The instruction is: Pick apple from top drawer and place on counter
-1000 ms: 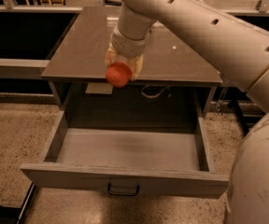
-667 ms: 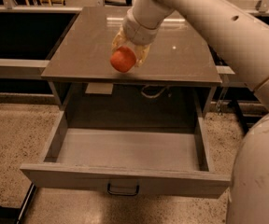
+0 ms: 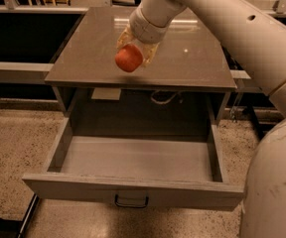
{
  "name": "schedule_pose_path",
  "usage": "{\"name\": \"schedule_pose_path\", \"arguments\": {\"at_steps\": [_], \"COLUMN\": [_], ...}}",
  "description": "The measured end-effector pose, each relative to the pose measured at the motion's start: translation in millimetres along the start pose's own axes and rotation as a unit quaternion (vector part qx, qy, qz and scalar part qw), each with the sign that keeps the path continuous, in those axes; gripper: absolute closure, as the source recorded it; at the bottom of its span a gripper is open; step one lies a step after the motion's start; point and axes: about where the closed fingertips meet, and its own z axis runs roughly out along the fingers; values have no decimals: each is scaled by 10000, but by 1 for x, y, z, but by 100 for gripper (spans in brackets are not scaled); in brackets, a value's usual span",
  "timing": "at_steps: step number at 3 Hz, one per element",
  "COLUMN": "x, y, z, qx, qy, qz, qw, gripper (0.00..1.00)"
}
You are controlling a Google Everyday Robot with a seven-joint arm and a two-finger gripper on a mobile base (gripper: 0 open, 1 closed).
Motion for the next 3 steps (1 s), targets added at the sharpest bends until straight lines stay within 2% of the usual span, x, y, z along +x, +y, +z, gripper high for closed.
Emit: {"name": "schedule_pose_path", "arguments": {"at_steps": [1, 2, 3], "x": [14, 49, 76], "y": [0, 2, 20], "z": [10, 24, 32], "qx": [-111, -297, -692], "qy": [308, 943, 1515], "qz": [287, 878, 1511], "qw": [9991, 9912, 9744], "gripper": [100, 100, 100]}}
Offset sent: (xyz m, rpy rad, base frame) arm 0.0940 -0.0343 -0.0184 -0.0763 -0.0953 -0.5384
